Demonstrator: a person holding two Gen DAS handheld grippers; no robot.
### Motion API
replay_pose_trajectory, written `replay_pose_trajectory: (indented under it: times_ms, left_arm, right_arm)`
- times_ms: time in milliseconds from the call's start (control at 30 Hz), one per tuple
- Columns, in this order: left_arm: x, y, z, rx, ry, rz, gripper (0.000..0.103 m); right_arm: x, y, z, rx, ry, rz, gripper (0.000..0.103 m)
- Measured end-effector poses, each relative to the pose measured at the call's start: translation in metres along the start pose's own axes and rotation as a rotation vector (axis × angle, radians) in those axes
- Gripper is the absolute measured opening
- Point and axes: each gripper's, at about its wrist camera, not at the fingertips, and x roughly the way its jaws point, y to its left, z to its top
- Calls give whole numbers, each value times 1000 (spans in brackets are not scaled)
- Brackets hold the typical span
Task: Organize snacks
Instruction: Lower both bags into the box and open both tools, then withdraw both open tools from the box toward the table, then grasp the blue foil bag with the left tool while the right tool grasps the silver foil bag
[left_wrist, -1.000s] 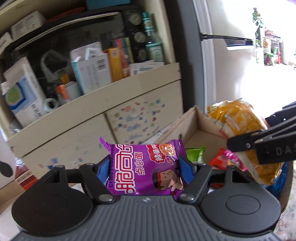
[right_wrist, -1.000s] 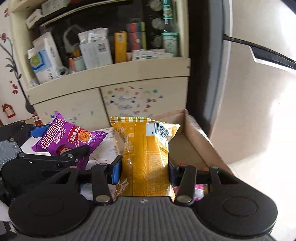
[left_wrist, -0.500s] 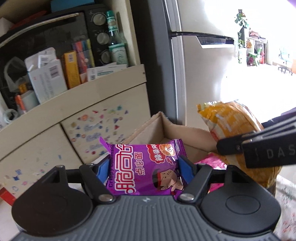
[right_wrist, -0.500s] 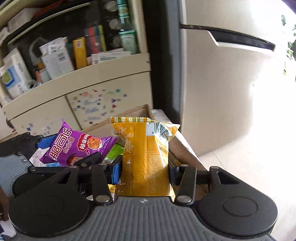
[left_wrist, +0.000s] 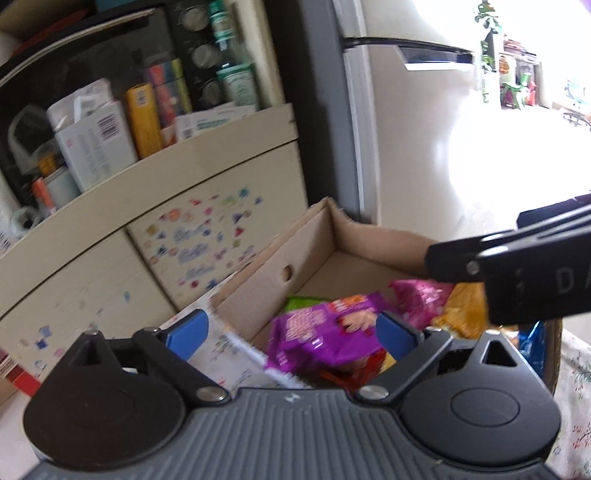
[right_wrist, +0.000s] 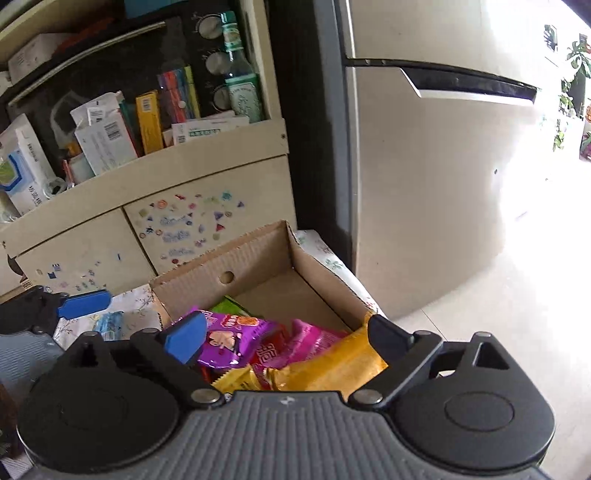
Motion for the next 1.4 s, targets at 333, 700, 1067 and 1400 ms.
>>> replay_pose_trajectory:
  times_ms: [333,700,1067,1400]
  left_arm:
    - [-33,61,-14,5,12,89,101]
    - [-39,114,-52,15,118,135,101]
    - [-8,144,-75,-83,207,40,101]
    - [19,135,-93,90,205,-116,101]
  right_arm:
    - [2,29,-9,-81,-11,119,103]
    - [9,89,-32,-290,80,254,103]
    - [36,137,-62,-382,272,370,101]
    - [62,160,-87,-378,418,399,96]
